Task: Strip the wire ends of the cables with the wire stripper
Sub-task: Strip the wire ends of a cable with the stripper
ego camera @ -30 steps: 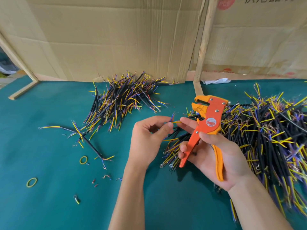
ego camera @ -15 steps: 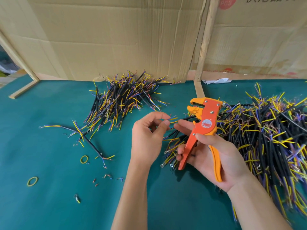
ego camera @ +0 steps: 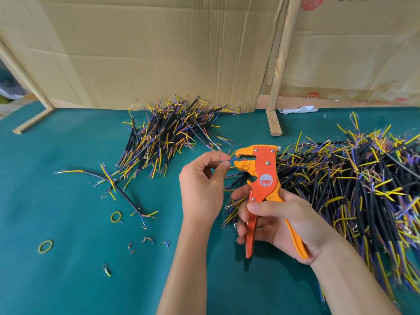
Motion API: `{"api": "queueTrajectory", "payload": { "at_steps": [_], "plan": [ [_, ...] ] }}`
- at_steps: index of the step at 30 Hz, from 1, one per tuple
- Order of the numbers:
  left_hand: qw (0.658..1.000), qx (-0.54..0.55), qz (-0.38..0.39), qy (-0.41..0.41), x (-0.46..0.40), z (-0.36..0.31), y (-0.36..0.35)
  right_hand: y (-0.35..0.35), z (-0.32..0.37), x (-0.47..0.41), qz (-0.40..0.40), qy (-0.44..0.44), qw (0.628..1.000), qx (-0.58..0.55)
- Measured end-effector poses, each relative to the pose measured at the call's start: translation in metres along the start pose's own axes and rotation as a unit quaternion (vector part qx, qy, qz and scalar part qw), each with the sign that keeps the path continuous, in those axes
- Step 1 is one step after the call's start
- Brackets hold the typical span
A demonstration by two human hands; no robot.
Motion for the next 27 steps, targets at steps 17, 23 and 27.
{"api": "queueTrajectory", "payload": {
  "at_steps": [17, 23, 27],
  "plan": [
    [1.000, -0.015, 0.010, -0.003, -0.0003, -0.0019, -0.0033, -0.0029, -0.0046, -0.0059, -0.018, -0.007, 1.000, -0.018],
    [1.000, 0.003, 0.006, -0.005, 0.0000, -0.0010, -0.0013, -0.0035, -0.0026, -0.0046, -0.008, 0.003, 1.000, -0.018],
    [1.000, 0.004, -0.001, 0.003, 0.0001, -0.0005, -0.0011, -0.0018, -0.0008, -0.0031, -0.007, 0.006, 1.000, -0.017]
  ]
}}
Point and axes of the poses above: each hand's wrist, its own x-axis away from the middle knuckle, its own y-axis out of the back of the hand, z = x × y, the point moved 4 cm from there along -x, towards the middle knuckle, and after that the axes turned 9 degrees about z, right-handed, at the moved point
